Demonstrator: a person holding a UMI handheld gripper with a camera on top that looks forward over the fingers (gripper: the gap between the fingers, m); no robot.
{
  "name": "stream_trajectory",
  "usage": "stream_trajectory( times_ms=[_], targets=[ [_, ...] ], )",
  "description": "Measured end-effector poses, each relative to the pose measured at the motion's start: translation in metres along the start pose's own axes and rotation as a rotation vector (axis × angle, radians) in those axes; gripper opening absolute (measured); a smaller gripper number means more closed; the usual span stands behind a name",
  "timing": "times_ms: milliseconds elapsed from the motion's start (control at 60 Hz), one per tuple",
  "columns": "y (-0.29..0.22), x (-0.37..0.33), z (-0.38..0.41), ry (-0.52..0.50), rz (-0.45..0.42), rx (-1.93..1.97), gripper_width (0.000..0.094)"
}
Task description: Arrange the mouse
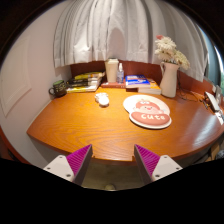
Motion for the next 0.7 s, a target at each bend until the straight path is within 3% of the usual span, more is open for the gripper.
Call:
stream_trajectory(
  times_ms=[317, 700],
  targets=[
    [-0.054, 0.067, -0.017, -0.022, 0.045, -0.014, 0.0849],
    [-0.125, 0.081, -0.104, 0.087, 0.088, -0.018, 0.0814]
  ],
)
Point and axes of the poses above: the point between the fingertips, and its own axes, seen from behind it with the camera up: z to the left, y down, x forward, the way the camera looks, the point moved 7 cm from there along -x, backward, against the way the camera looks, and after that the axes turned 8 degrees about -y, right-handed, at the moved point
